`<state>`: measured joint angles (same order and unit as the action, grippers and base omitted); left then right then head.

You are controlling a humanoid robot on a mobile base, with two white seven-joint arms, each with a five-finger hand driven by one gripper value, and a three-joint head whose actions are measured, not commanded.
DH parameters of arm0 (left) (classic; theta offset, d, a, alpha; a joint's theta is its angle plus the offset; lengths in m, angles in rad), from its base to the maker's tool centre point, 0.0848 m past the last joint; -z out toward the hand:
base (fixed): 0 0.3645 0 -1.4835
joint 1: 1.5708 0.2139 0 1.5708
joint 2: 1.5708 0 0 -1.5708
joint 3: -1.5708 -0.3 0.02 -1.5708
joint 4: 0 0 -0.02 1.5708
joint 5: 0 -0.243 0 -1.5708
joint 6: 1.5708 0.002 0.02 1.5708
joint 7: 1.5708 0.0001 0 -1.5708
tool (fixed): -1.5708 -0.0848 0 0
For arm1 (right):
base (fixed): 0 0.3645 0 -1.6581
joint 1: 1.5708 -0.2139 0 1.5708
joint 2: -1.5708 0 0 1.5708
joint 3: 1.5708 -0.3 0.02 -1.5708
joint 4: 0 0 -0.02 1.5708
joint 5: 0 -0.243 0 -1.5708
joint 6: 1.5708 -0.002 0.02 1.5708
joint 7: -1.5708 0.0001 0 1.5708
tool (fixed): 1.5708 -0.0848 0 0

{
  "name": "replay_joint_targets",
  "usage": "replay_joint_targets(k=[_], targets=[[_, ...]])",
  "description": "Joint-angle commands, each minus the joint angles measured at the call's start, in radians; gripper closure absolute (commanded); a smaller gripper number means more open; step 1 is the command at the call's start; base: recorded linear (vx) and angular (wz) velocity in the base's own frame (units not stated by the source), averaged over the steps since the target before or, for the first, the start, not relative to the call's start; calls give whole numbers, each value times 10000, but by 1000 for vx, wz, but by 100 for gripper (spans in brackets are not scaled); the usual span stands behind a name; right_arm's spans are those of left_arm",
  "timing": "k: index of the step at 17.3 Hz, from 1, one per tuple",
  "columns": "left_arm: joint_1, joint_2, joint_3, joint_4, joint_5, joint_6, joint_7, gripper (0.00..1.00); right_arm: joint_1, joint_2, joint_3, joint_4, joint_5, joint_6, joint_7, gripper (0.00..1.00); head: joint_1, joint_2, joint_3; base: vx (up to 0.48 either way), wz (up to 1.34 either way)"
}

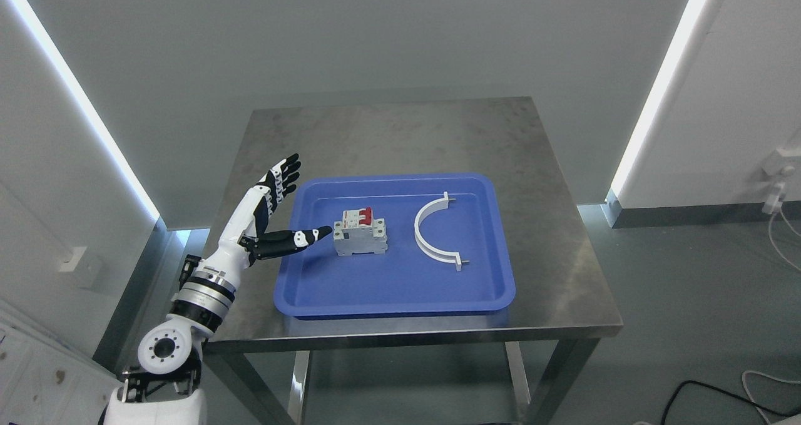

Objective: Place circuit breaker on shelf
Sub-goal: 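Reach the left hand toward the grey circuit breaker in the blue tray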

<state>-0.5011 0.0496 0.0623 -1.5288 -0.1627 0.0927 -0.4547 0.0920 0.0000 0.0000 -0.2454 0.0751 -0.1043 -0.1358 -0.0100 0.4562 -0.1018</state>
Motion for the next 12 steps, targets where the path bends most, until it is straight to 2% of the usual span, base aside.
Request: replay_joint_targets(k=[1,3,7,9,12], targets=[[-650,700,-1038,-5,-1379,715,-894,3,0,-175,199,-1,0,1826,-7,0,0,0,0,1,19],[-588,670,-1022,-36,-1379,715,-1632,4,0,-175,199,-1,0,1826,-7,0,0,0,0,0,9],[-726,577,-1129,-21,-1440,761,-1758,5,0,-175,199,-1,0,1826,-7,0,0,0,0,-1,3],[-665,593,-1328,70,-1973,791,-1758,8,0,-175,199,-1,0,1826,-7,0,0,0,0,-3,-5],[-421,562,-1344,102,-2560,822,-1849,17,0,-175,199,-1,0,1826,-7,0,0,0,0,4,-31]])
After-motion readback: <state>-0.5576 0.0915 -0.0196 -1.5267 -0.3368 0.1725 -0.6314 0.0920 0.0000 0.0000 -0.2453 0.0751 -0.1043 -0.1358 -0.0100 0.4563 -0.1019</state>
